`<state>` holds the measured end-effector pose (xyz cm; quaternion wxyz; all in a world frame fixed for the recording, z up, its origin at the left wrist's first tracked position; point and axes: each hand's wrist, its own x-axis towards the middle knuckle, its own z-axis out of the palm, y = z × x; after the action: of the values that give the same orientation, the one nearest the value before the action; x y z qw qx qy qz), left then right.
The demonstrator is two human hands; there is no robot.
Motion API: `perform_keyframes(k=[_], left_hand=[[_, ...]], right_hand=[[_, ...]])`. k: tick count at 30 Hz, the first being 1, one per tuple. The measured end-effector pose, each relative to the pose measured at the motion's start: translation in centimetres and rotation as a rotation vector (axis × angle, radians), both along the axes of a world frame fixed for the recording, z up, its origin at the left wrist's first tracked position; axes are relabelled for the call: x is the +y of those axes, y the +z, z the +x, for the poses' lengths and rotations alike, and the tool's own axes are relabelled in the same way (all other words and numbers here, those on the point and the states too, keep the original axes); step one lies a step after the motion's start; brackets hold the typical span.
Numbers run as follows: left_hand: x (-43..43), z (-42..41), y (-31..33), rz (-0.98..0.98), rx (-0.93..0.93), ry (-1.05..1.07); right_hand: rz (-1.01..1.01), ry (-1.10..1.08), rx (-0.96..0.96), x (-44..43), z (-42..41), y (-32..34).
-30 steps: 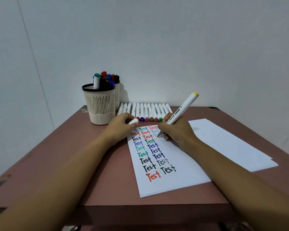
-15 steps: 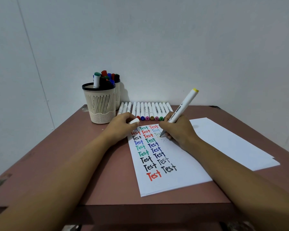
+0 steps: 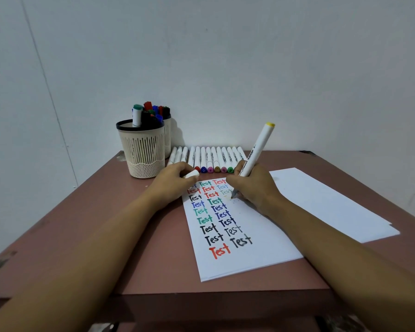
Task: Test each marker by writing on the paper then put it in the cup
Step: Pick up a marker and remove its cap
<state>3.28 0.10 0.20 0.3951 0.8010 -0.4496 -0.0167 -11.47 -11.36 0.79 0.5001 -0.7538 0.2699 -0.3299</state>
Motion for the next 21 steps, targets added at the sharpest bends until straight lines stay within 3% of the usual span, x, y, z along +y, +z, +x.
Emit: perform_keyframes(k=[4,21], left_hand=[[0.03,-0.01,-0.03,-0.005,0.011,-0.005],[0.05,0.01,-0.06,0.001,0.016,-0.009]], right_hand=[[0.009,-0.047,-0.064,-0.18,-0.07,-0.13],[-0.009,-0.058,-0.017,-0.15,-0.12,-0.17]])
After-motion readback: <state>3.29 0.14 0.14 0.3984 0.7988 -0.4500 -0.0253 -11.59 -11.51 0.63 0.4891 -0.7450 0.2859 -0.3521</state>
